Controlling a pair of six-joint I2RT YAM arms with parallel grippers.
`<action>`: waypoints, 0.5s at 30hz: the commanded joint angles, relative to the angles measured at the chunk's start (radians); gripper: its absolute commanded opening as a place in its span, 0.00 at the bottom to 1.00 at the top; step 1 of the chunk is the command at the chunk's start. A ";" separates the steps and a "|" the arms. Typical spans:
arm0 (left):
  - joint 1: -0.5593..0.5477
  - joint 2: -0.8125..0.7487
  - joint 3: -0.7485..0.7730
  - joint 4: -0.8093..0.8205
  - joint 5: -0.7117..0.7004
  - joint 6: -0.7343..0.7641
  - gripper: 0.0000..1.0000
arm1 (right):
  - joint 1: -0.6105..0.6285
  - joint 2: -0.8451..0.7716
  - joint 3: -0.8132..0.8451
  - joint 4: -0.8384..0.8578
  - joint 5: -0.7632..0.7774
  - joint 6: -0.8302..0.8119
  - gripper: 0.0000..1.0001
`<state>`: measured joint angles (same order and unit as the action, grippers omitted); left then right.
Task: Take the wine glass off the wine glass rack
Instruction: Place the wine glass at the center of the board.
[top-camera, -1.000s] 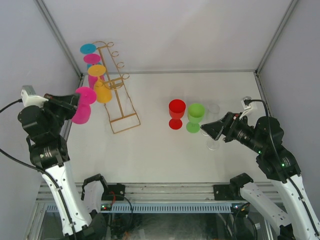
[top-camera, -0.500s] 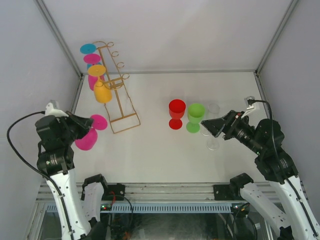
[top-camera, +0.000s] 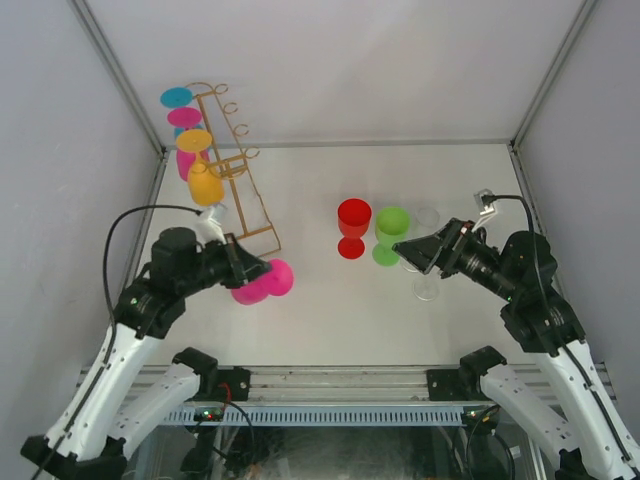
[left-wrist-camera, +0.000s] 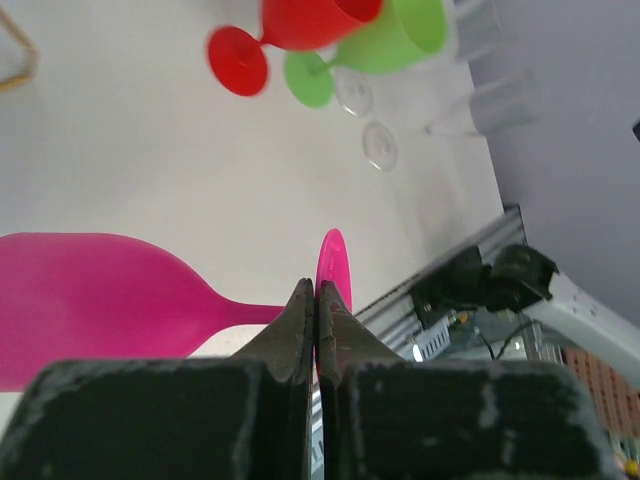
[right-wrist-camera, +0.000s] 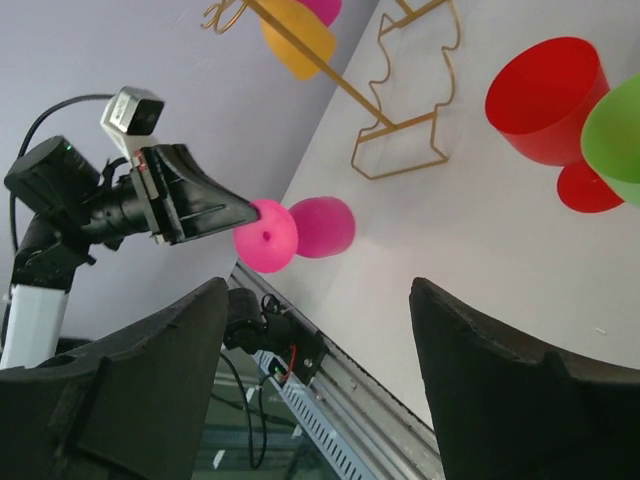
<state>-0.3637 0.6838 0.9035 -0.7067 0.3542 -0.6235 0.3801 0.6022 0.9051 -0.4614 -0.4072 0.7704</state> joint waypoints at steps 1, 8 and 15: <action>-0.166 0.061 -0.035 0.261 0.021 -0.043 0.00 | -0.001 0.027 0.003 0.063 -0.120 0.016 0.72; -0.372 0.136 -0.006 0.438 0.019 -0.074 0.00 | 0.013 0.058 0.003 0.045 -0.179 0.022 0.70; -0.463 0.134 -0.031 0.614 0.034 -0.126 0.00 | 0.107 0.111 0.003 0.086 -0.228 0.013 0.64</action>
<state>-0.7959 0.8310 0.8795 -0.2764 0.3698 -0.7071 0.4351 0.6857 0.9039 -0.4488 -0.5854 0.7826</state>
